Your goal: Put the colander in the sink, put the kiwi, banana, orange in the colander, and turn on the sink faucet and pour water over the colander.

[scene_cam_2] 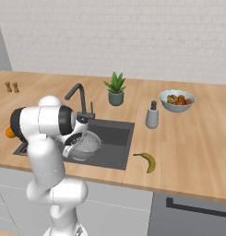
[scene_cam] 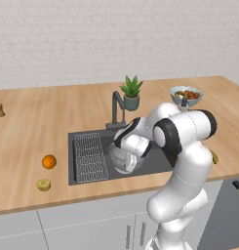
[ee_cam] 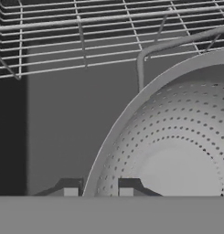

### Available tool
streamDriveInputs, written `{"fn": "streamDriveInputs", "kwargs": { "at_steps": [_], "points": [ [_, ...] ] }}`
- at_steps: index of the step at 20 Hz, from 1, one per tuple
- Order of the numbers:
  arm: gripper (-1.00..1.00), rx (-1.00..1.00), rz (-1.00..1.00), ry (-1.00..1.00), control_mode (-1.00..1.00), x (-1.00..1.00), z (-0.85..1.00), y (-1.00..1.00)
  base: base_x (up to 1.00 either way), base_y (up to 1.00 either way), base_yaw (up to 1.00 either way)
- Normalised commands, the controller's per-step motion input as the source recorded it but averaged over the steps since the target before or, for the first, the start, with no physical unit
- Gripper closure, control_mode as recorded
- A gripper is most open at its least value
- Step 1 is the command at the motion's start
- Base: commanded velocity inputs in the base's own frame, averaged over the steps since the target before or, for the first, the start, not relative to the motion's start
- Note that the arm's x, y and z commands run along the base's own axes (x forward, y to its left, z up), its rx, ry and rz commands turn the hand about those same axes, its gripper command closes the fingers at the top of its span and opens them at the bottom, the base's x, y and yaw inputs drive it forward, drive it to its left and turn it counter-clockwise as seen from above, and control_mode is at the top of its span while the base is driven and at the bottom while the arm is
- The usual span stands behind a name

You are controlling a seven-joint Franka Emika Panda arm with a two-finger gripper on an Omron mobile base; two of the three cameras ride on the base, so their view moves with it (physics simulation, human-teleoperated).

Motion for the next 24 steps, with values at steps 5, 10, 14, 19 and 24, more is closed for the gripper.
{"fn": "streamDriveInputs", "kwargs": {
  "at_steps": [5,10,14,19,24],
  "points": [
    [1.00,0.00,0.00,0.00,-1.00,0.13,-0.24,0.00,0.00,0.00,0.00],
    [1.00,0.00,0.00,0.00,-1.00,-0.05,-0.06,0.00,0.00,0.00,0.00],
    [-1.00,0.00,0.00,0.00,-1.00,-0.25,0.00,0.00,0.00,0.00,0.00],
    [-1.00,0.00,0.00,0.00,-1.00,-0.19,0.23,0.00,0.00,0.00,0.00],
    [-1.00,0.00,0.00,0.00,-1.00,-0.08,0.51,0.00,0.00,0.00,0.00]
  ]
}}
